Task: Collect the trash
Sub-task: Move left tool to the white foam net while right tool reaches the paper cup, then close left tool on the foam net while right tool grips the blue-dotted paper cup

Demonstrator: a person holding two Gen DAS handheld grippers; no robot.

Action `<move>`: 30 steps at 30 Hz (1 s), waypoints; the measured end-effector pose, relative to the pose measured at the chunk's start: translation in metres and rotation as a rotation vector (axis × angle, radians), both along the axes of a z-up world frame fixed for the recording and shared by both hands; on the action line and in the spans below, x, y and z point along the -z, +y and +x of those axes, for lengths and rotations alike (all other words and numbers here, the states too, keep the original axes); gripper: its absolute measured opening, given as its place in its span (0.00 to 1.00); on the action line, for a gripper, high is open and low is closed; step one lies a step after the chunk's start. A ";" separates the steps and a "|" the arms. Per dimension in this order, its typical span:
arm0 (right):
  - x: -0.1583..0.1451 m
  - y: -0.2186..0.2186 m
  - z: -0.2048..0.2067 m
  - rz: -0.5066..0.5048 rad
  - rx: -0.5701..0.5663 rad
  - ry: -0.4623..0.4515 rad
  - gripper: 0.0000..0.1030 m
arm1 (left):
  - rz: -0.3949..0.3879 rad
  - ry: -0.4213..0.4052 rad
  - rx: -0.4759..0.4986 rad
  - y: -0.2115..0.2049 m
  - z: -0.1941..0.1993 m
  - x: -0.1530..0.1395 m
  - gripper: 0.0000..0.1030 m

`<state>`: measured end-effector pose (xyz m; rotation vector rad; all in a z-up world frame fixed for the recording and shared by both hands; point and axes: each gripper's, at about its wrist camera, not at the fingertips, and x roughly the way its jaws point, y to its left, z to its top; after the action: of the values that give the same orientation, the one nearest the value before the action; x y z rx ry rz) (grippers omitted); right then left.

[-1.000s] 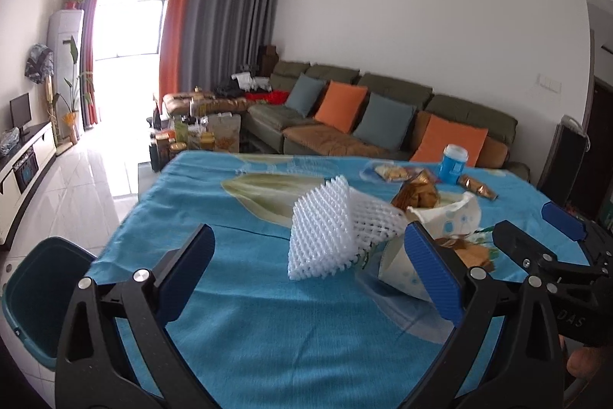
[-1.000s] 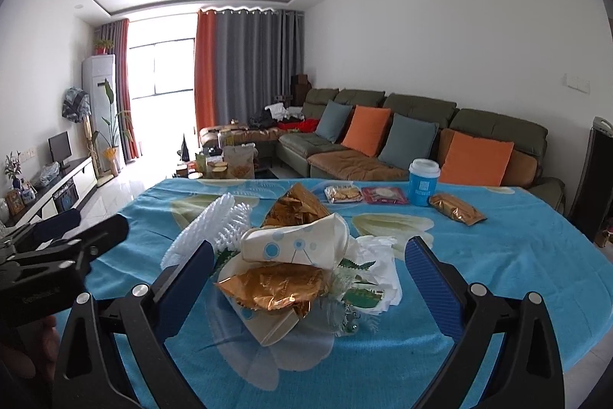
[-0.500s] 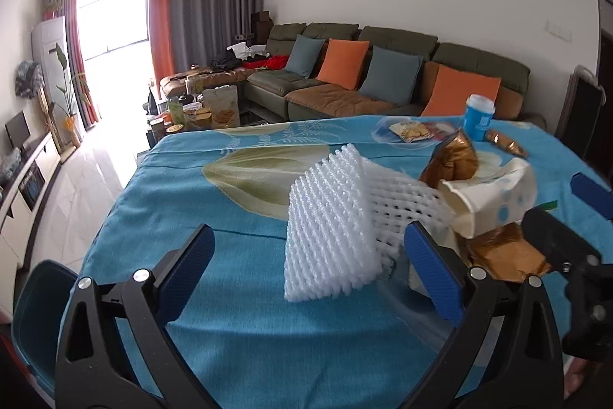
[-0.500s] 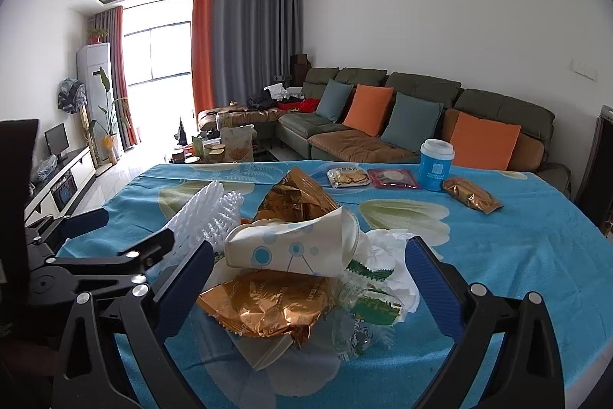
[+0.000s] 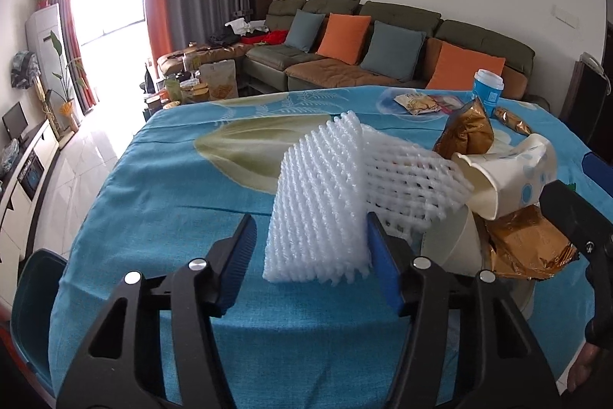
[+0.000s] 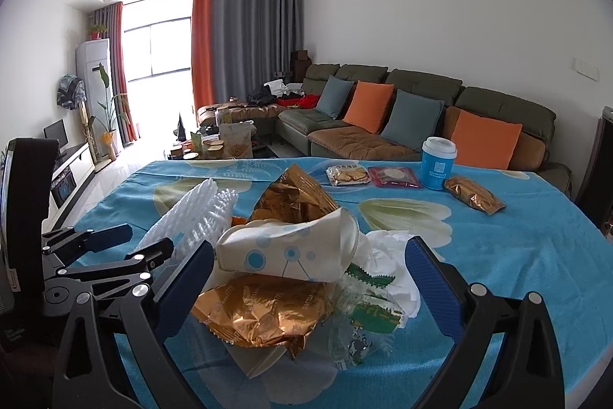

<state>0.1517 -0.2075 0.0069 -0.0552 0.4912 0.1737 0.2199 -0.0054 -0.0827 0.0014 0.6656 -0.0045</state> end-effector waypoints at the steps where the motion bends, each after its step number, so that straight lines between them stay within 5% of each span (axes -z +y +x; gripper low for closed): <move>1: 0.000 0.001 0.001 -0.006 -0.003 0.001 0.94 | -0.005 0.002 0.002 0.001 0.000 0.001 0.44; 5: 0.000 0.011 0.007 -0.046 -0.015 0.016 0.94 | -0.037 0.023 0.022 0.004 0.003 0.005 0.15; 17: 0.008 0.030 0.023 -0.128 -0.004 0.050 0.93 | -0.096 -0.037 0.001 0.016 -0.009 -0.001 0.12; 23: 0.014 0.028 0.028 -0.144 0.022 0.090 0.74 | -0.104 -0.040 -0.002 0.019 -0.013 -0.001 0.12; 30: 0.008 0.021 0.022 -0.110 0.032 0.070 0.73 | -0.105 -0.052 -0.001 0.019 -0.018 -0.005 0.12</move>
<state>0.1735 -0.1863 -0.0006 -0.1492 0.5711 0.1170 0.2023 0.0136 -0.0782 -0.1000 0.6123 -0.0388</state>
